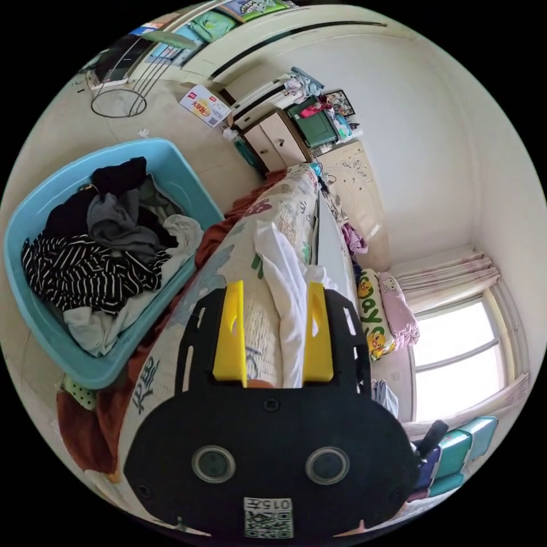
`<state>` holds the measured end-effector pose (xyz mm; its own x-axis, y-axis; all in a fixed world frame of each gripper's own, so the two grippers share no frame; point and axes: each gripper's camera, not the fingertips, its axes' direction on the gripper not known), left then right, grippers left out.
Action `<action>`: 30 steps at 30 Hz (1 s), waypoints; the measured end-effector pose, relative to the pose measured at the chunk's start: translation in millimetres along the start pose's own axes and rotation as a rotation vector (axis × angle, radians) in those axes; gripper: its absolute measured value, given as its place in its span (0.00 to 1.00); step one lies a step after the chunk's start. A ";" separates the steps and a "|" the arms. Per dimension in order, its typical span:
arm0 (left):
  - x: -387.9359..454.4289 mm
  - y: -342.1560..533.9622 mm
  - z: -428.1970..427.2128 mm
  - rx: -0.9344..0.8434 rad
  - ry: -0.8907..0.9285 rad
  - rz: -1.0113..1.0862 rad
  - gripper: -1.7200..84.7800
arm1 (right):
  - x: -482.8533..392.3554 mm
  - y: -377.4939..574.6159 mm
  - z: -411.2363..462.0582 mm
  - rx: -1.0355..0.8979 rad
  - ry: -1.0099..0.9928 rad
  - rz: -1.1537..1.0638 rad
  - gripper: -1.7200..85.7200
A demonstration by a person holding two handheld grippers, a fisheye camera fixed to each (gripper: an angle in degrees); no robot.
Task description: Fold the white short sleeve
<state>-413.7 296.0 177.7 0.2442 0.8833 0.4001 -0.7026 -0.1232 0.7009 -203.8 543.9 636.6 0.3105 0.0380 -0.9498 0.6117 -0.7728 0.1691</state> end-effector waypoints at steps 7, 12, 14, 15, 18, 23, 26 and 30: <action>-3.0 -2.6 15.9 0.023 0.111 0.051 0.03 | 14.5 -68.8 73.8 -0.056 0.008 -0.085 0.02; -26.4 38.1 -26.4 0.172 -0.058 0.020 0.04 | 33.6 -77.2 116.0 -0.042 -0.019 -0.048 0.02; -53.2 14.4 -3.4 0.082 0.119 -0.071 0.11 | 44.2 -69.2 139.9 -0.061 -0.033 -0.001 0.02; -55.0 7.6 5.1 0.049 0.139 -0.074 0.12 | 46.1 -66.4 145.4 -0.068 -0.038 0.011 0.02; -43.1 -22.0 40.3 -0.082 0.152 -0.007 0.15 | 43.0 -52.9 164.4 -0.084 -0.027 -0.016 0.02; -39.9 -71.4 73.2 -0.115 0.233 -0.045 0.16 | -1.1 -89.2 218.3 -0.072 0.019 -0.300 0.06; -41.8 -108.1 83.2 -0.096 0.217 -0.113 0.17 | -19.9 -126.8 291.1 -0.139 0.047 -0.372 0.10; -24.5 -164.1 102.5 -0.099 0.226 -0.105 0.17 | -21.3 -163.3 384.6 -0.242 0.171 -0.389 0.11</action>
<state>-235.9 248.3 113.4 0.1709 0.9690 0.1785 -0.7459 0.0089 0.6659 -590.1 425.6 528.0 0.1278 0.4140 -0.9012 0.8513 -0.5120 -0.1145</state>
